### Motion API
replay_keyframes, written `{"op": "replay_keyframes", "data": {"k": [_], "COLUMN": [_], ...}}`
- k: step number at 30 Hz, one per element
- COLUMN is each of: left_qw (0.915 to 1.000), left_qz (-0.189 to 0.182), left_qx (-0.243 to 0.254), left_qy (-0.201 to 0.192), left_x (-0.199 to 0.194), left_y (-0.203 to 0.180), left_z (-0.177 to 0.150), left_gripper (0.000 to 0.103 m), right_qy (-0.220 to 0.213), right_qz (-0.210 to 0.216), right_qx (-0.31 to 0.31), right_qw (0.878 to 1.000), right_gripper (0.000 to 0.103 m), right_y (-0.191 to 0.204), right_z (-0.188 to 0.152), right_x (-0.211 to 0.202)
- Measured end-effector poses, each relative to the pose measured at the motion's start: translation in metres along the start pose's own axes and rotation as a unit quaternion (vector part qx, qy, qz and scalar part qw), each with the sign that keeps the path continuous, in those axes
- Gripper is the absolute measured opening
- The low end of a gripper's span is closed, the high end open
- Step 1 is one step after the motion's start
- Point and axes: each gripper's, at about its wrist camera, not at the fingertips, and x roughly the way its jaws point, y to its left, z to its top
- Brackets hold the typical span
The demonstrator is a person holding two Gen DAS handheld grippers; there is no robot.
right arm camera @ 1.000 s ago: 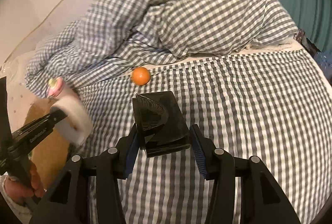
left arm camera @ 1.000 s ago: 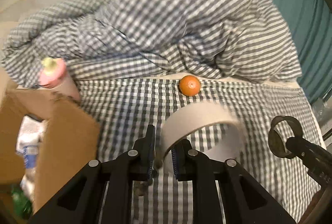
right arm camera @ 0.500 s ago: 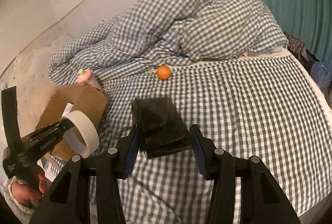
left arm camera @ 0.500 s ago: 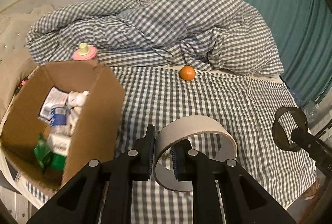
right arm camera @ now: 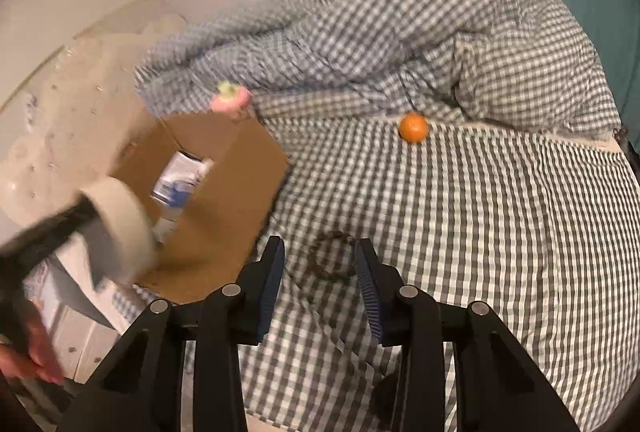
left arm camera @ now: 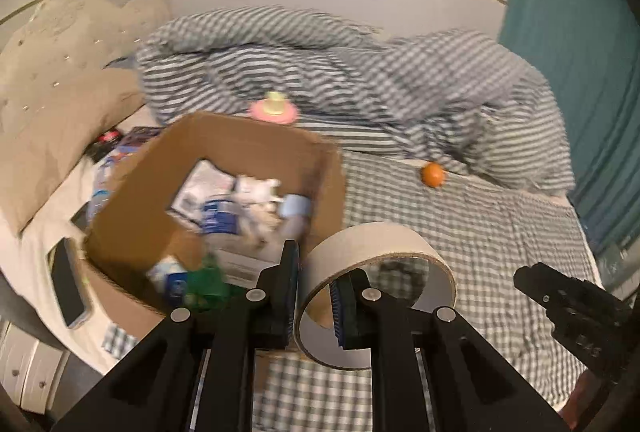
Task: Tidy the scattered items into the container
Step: 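Carry the tape roll and black strap over the cardboard box and release both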
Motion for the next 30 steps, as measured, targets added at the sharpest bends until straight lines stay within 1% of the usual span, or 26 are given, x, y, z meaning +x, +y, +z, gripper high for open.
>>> {"op": "replay_keyframes", "data": {"k": [1, 2, 3, 4, 5, 7, 9, 12, 14, 15, 19, 23, 24, 25, 26, 27, 28, 30], "left_qw": [0.9999, 0.9999, 0.9998, 0.9997, 0.9995, 0.9992, 0.9990, 0.9986, 0.9982, 0.9983, 0.9986, 0.9982, 0.9980, 0.9978, 0.9976, 0.9976, 0.9976, 0.9975], "left_qz": [0.007, 0.010, 0.013, 0.016, 0.022, 0.024, 0.021, 0.018, 0.015, 0.014, 0.016, 0.026, 0.029, 0.031, 0.033, 0.034, 0.034, 0.036], "left_qx": [-0.009, -0.013, -0.016, -0.018, -0.023, -0.030, -0.039, -0.050, -0.058, -0.057, -0.049, -0.052, -0.054, -0.056, -0.057, -0.057, -0.057, -0.057], "left_qy": [-0.001, -0.001, -0.001, -0.001, -0.001, -0.004, -0.002, 0.001, 0.005, 0.006, 0.010, 0.015, 0.016, 0.017, 0.018, 0.018, 0.019, 0.022], "left_x": [0.001, 0.001, 0.002, 0.004, 0.005, 0.009, 0.014, 0.020, 0.024, 0.026, 0.026, 0.027, 0.028, 0.028, 0.029, 0.030, 0.030, 0.032], "left_y": [0.012, 0.019, 0.027, 0.032, 0.038, 0.044, 0.048, 0.048, 0.046, 0.044, 0.038, 0.043, 0.044, 0.046, 0.048, 0.049, 0.050, 0.053], "left_z": [0.001, 0.002, 0.002, 0.003, 0.003, 0.003, 0.002, -0.001, -0.002, -0.002, -0.007, -0.009, -0.010, -0.010, -0.011, -0.011, -0.012, -0.013], "left_gripper": [0.015, 0.015, 0.015, 0.015, 0.015, 0.015, 0.015, 0.015, 0.015, 0.015, 0.015, 0.015, 0.015, 0.015, 0.015, 0.015, 0.015, 0.015], "right_qy": [0.006, 0.011, 0.020, 0.034, 0.045, 0.067, 0.102, 0.141, 0.159, 0.165, 0.181, 0.189, 0.190, 0.191, 0.193, 0.200, 0.200, 0.190], "right_qz": [0.001, -0.003, -0.020, -0.043, -0.065, -0.103, -0.116, -0.126, -0.130, -0.124, -0.116, -0.107, -0.108, -0.108, -0.100, -0.088, -0.090, -0.094], "right_qx": [0.003, 0.008, 0.011, 0.007, 0.003, 0.005, 0.019, 0.040, 0.046, 0.046, 0.037, 0.017, 0.015, 0.017, 0.025, 0.034, 0.035, 0.030], "right_qw": [1.000, 1.000, 1.000, 0.998, 0.997, 0.992, 0.988, 0.981, 0.978, 0.977, 0.976, 0.976, 0.976, 0.976, 0.976, 0.975, 0.975, 0.977], "right_gripper": [0.044, 0.062, 0.082, 0.085, 0.085, 0.085, 0.085, 0.085, 0.085, 0.085, 0.085, 0.085, 0.078, 0.068, 0.039, 0.035, 0.034, 0.030], "right_y": [-0.003, -0.010, -0.017, -0.024, -0.032, -0.048, -0.068, -0.092, -0.098, -0.099, -0.090, -0.071, -0.069, -0.068, -0.068, -0.069, -0.069, -0.067], "right_z": [-0.003, -0.009, -0.017, -0.025, -0.033, -0.055, -0.078, -0.105, -0.115, -0.119, -0.124, -0.128, -0.129, -0.131, -0.132, -0.132, -0.132, -0.128], "right_x": [0.004, 0.004, 0.005, 0.006, 0.007, 0.006, 0.008, 0.016, 0.025, 0.031, 0.049, 0.064, 0.069, 0.071, 0.072, 0.074, 0.074, 0.068]}}
